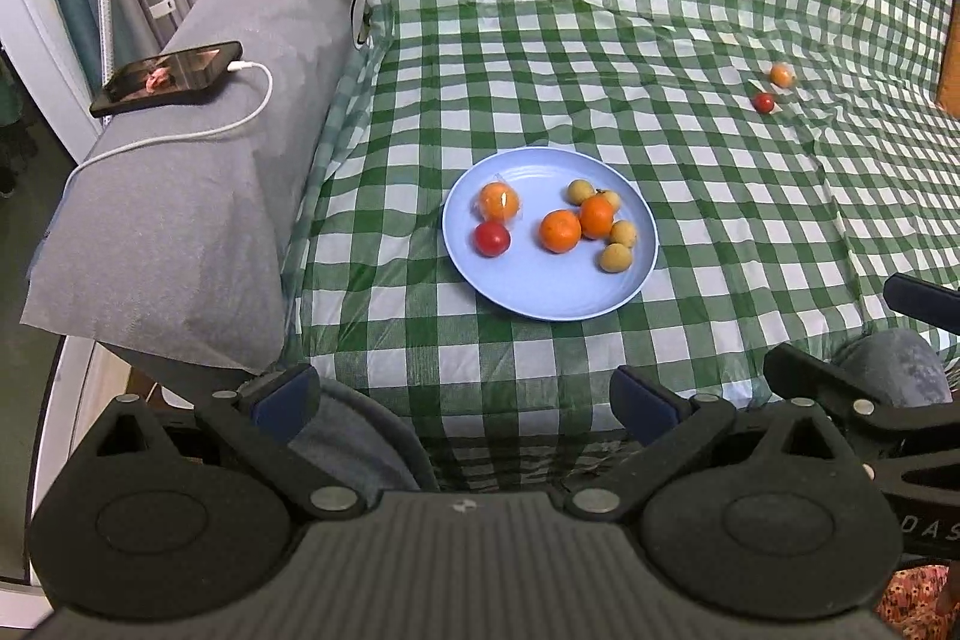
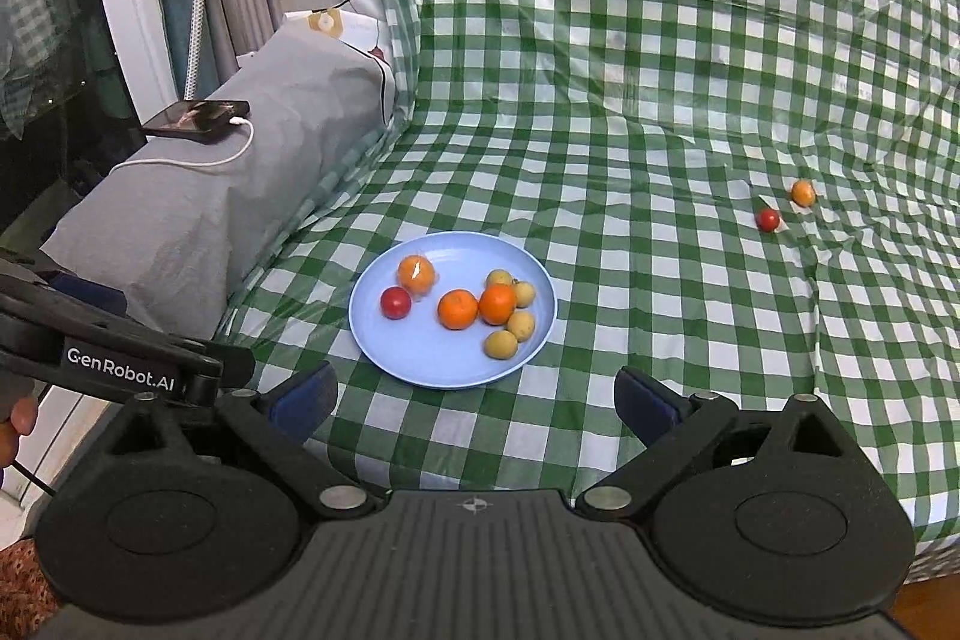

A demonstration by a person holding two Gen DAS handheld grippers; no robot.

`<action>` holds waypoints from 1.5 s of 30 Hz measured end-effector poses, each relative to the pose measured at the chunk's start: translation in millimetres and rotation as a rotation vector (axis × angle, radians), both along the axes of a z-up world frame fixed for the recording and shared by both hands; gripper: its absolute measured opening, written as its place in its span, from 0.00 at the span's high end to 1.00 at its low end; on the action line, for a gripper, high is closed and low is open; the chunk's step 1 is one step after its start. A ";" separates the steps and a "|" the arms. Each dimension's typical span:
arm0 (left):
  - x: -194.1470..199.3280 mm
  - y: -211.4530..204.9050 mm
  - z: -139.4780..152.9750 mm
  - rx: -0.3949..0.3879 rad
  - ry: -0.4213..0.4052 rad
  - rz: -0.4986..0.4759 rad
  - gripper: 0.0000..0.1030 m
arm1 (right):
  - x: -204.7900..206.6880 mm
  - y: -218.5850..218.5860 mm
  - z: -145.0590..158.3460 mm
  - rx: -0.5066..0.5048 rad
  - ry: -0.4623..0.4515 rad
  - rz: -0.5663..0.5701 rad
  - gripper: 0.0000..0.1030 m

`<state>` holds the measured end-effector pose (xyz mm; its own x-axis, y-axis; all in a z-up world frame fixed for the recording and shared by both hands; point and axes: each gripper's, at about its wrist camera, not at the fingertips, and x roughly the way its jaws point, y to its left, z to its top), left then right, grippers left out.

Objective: Organize fruits
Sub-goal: 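Move both open tools toward the remaining red tomato and small orange, then grasp the red tomato with the left tool while the right tool grasps the small orange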

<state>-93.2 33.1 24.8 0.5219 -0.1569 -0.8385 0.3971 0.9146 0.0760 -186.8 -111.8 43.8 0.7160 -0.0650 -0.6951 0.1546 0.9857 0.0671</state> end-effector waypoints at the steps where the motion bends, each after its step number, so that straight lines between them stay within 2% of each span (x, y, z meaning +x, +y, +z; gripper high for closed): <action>1: -0.9 -0.5 0.5 0.001 -0.002 -0.001 0.00 | -1.8 -0.1 0.5 0.001 -0.003 -0.001 0.04; 15: -1.1 -20.7 3.2 0.025 -0.002 -0.039 0.00 | -8.6 -6.8 2.4 0.012 -0.027 -0.019 0.04; 19: 7.5 -37.0 2.2 0.040 0.003 -0.056 0.00 | -7.5 -25.0 0.2 0.038 -0.031 -0.071 0.04; 24: 28.7 -79.6 -0.2 0.044 0.009 -0.108 0.00 | -3.7 -74.1 -8.2 0.035 -0.031 -0.174 0.04; 28: 56.4 -137.2 -8.8 0.040 0.002 -0.175 0.00 | 5.2 -140.4 -20.1 0.003 -0.030 -0.281 0.04; 31: 84.2 -195.0 -22.7 0.056 -0.023 -0.247 0.00 | 19.5 -200.5 -32.6 -0.028 -0.026 -0.357 0.04; 37: 149.8 -323.3 -70.6 0.041 -0.090 -0.423 0.00 | 75.7 -330.2 -72.0 -0.052 -0.019 -0.453 0.04; 40: 178.1 -380.7 -102.1 0.041 -0.090 -0.488 0.00 | 118.8 -388.2 -97.2 -0.049 -0.023 -0.447 0.04; 45: 224.6 -458.2 -157.5 0.049 -0.025 -0.553 0.00 | 191.9 -456.6 -142.3 -0.081 -0.015 -0.397 0.04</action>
<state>131.4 -425.1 -132.7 0.3930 -0.3740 -0.8400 0.8143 0.5659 0.1290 5.0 -568.4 -98.6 0.6341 -0.3928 -0.6661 0.5242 0.8516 -0.0032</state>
